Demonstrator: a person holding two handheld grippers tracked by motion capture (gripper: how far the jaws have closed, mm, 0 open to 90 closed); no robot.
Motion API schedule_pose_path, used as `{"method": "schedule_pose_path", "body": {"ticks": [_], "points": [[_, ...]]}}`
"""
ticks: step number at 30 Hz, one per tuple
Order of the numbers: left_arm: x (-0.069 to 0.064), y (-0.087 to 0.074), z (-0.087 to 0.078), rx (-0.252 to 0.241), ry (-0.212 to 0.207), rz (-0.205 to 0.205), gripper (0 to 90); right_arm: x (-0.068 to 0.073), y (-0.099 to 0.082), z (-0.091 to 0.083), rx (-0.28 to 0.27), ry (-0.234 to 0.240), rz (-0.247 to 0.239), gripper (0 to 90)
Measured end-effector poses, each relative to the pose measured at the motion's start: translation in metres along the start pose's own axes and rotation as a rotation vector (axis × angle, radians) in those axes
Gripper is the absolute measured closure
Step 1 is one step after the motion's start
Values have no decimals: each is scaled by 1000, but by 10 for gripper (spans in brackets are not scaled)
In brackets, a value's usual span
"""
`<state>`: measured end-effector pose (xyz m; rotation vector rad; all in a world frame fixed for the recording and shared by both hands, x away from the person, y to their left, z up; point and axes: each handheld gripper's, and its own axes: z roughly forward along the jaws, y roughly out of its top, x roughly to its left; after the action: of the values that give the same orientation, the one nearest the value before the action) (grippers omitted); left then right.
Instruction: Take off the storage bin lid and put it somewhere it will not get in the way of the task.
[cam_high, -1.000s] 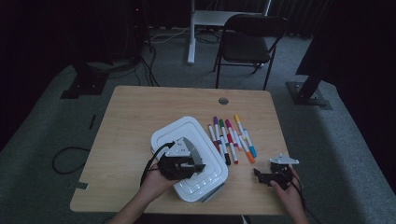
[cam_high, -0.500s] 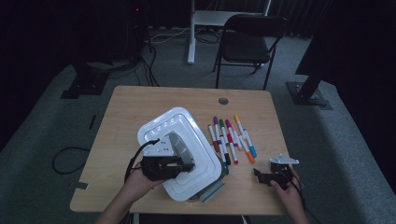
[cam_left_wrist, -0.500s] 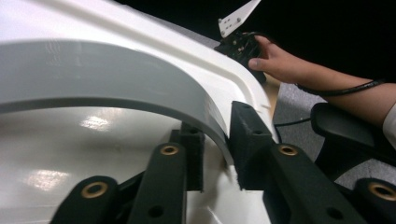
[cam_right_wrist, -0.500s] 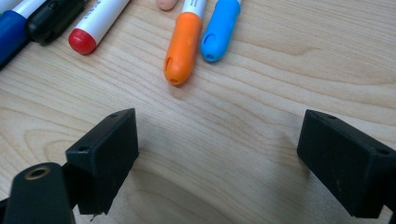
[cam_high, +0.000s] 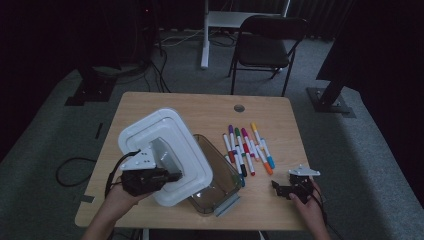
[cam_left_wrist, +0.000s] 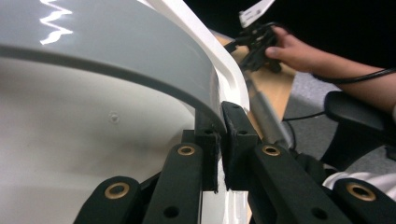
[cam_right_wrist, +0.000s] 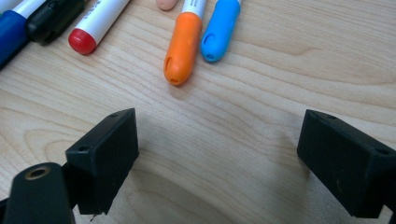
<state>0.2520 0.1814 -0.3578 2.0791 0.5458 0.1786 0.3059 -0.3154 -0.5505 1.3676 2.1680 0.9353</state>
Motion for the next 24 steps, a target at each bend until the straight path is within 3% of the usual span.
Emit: {"method": "schedule_pose_path", "body": {"ticks": [6, 13, 20, 21, 24], "points": [[8, -16, -21, 16, 36, -32, 868, 0, 0, 0, 0, 0, 0, 121], [21, -41, -43, 69, 64, -63, 868, 0, 0, 0, 1, 0, 0, 121], [28, -57, -56, 71, 90, -100, 872, 0, 0, 0, 1, 0, 0, 121], [33, -66, -61, 70, 101, -123, 872, 0, 0, 0, 1, 0, 0, 121], [38, -76, -62, 84, 103, -144, 873, 0, 0, 0, 0, 0, 0, 121]]}}
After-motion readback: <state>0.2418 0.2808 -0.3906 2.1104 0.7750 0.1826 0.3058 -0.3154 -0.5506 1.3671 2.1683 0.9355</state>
